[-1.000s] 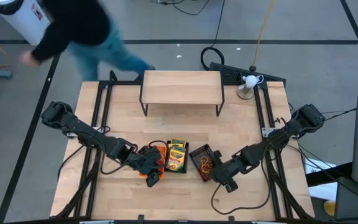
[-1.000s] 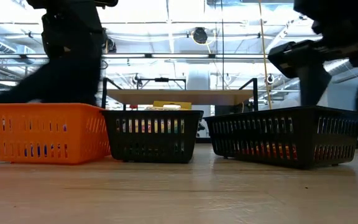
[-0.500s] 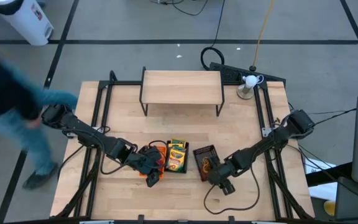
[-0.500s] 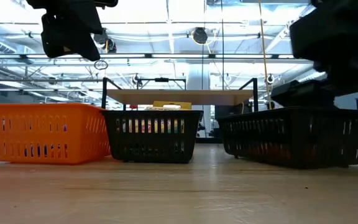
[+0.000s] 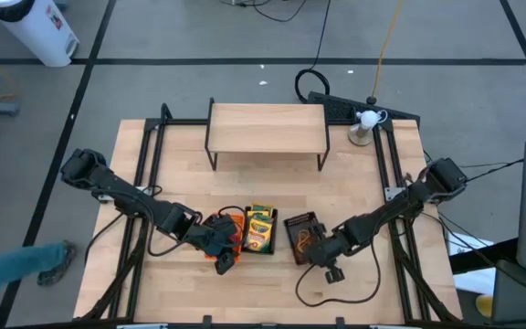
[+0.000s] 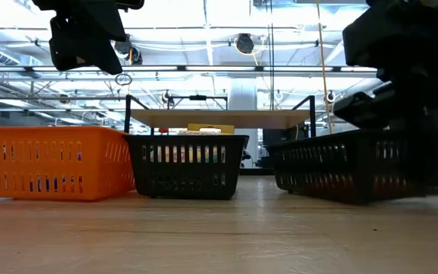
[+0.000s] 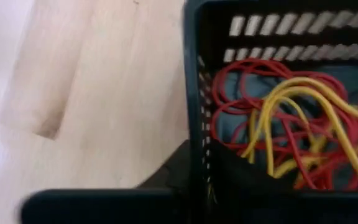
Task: Pick & Place Office Desk Supplies
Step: Put the right black bin on the shelf
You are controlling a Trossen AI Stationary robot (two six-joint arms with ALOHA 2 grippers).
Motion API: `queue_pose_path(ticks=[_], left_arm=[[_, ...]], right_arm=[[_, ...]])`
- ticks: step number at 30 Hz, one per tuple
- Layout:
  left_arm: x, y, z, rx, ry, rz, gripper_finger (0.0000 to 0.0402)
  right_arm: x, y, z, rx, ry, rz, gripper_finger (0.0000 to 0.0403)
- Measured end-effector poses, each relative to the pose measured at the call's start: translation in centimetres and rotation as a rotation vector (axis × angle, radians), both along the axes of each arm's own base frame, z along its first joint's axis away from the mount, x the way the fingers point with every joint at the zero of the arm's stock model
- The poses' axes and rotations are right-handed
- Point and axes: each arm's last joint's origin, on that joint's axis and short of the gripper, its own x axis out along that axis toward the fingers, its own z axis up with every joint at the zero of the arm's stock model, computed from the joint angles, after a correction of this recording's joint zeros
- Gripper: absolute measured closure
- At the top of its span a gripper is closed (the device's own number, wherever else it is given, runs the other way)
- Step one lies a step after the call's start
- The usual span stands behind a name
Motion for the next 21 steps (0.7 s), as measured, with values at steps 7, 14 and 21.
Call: queue_pose_path(ticks=[7,14,21], left_arm=[[0.0,0.0,0.0,-0.001,0.000,0.001,0.0231],[0.0,0.0,0.0,0.000,0.001,0.002,0.0231],[0.0,0.0,0.0,0.006,-0.002,0.009,0.0231]], right_arm=[[-0.8,-0.8,2.7,-0.031,-0.084,-0.116,0.0401],[-2.6,-2.3,8.2,-0.119,-0.201,-0.196,0.0402],[-3.8,-4.1,14.3,-0.244,-0.302,-0.193,0.0402]])
